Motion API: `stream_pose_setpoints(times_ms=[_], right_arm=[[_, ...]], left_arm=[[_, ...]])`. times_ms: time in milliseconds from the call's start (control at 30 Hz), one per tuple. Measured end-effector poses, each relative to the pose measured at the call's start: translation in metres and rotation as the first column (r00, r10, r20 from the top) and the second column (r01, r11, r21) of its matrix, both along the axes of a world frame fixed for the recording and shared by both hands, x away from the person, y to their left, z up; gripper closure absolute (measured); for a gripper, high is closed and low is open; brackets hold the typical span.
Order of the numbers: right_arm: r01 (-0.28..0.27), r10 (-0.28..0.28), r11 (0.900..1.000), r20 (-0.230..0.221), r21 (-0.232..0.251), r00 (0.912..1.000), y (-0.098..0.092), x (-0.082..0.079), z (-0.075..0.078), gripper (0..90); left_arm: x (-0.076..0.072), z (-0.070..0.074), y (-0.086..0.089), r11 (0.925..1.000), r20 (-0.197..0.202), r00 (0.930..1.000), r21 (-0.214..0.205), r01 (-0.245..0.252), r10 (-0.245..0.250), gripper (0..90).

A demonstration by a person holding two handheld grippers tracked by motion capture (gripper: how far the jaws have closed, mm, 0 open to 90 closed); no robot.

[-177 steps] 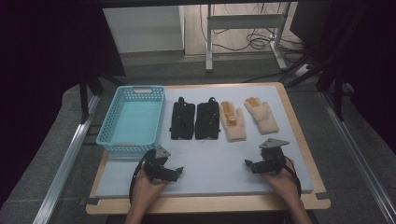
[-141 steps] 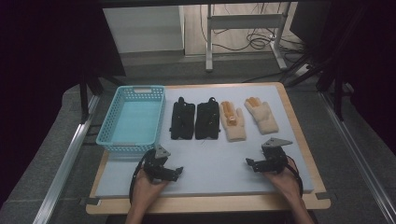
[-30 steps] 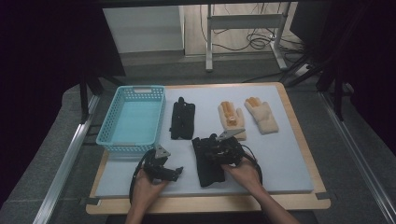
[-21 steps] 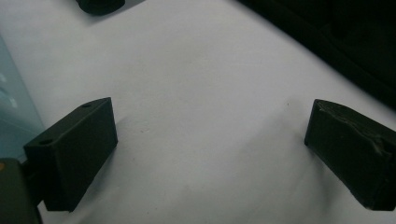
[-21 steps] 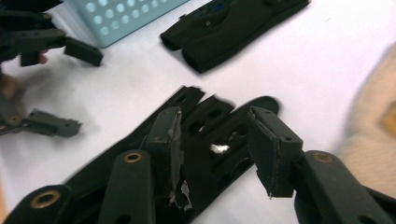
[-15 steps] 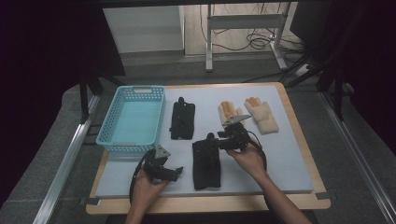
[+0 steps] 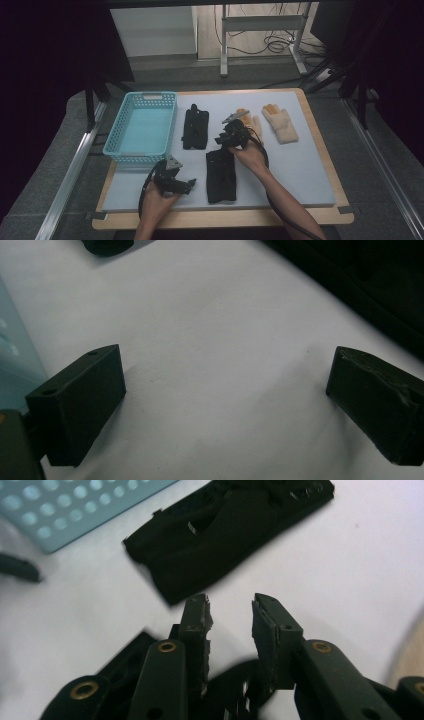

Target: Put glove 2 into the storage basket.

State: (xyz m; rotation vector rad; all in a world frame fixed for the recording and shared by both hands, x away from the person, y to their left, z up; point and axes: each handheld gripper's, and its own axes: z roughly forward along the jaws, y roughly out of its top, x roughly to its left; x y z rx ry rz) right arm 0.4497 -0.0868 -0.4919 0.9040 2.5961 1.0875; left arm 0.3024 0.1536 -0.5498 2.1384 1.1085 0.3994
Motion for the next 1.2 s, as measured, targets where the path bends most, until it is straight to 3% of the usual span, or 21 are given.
stream_pose_setpoints(times_ms=[133, 367, 533, 667, 733, 767, 833, 867, 967, 1100, 1200], right_arm=[[-0.006, 0.006, 1.0000, 0.004, -0.007, 1.0000, 0.024, 0.021, -0.001, 71.5], [0.004, -0.004, 0.9999, 0.009, -0.010, 1.0000, 0.046, 0.043, -0.007, 72.2], [0.045, -0.044, 0.9989, -0.027, 0.016, 0.9987, 0.055, 0.059, -0.013, 60.6], [0.064, -0.065, 0.9979, -0.034, -0.008, 0.9973, 0.059, 0.066, -0.023, 56.5], [0.068, -0.070, 0.9958, -0.041, -0.061, 0.9967, 0.061, 0.068, -0.032, 56.9], [0.068, -0.070, 0.9958, -0.041, -0.061, 0.9967, 0.061, 0.068, -0.032, 56.9], [0.065, -0.066, 0.9966, -0.023, -0.051, 0.9975, 0.060, 0.065, -0.035, 66.9], [0.065, -0.066, 0.9966, -0.023, -0.051, 0.9975, 0.060, 0.065, -0.035, 66.9], [0.059, -0.061, 0.9974, -0.048, -0.041, 0.9970, 0.059, 0.065, -0.034, 80.8], [0.053, -0.055, 0.9980, -0.058, -0.035, 0.9968, 0.059, 0.065, -0.033, 84.3], [0.048, -0.047, 0.9988, -0.088, 0.007, 0.9950, 0.054, 0.064, -0.028, 84.8]], left_arm=[[0.000, 0.000, 0.000, 1.0000, -0.001, 1.0000, -0.004, -0.002, 0.002, 3.0], [0.000, 0.000, 0.000, 1.0000, 0.001, 1.0000, -0.004, -0.001, 0.001, 3.0], [0.000, 0.000, 0.000, 1.0000, 0.001, 1.0000, -0.005, -0.001, 0.001, 3.0], [0.000, 0.000, 0.000, 1.0000, 0.001, 1.0000, -0.005, -0.001, 0.001, 3.0], [0.000, 0.000, 0.000, 1.0000, 0.001, 1.0000, -0.004, -0.001, 0.001, 3.0], [0.000, 0.000, 0.000, 1.0000, 0.002, 1.0000, -0.004, -0.001, 0.001, 3.0], [0.000, 0.000, 0.000, 1.0000, 0.001, 1.0000, -0.003, -0.001, 0.001, 3.0], [0.000, 0.000, 0.000, 1.0000, 0.001, 1.0000, -0.003, -0.001, 0.001, 3.0], [0.000, 0.000, 0.000, 1.0000, 0.001, 1.0000, -0.003, -0.001, 0.001, 3.0], [0.000, 0.000, 0.000, 1.0000, 0.001, 1.0000, -0.004, -0.001, 0.001, 3.0], [0.000, 0.000, 0.000, 1.0000, 0.001, 1.0000, -0.004, -0.001, 0.001, 3.0]])
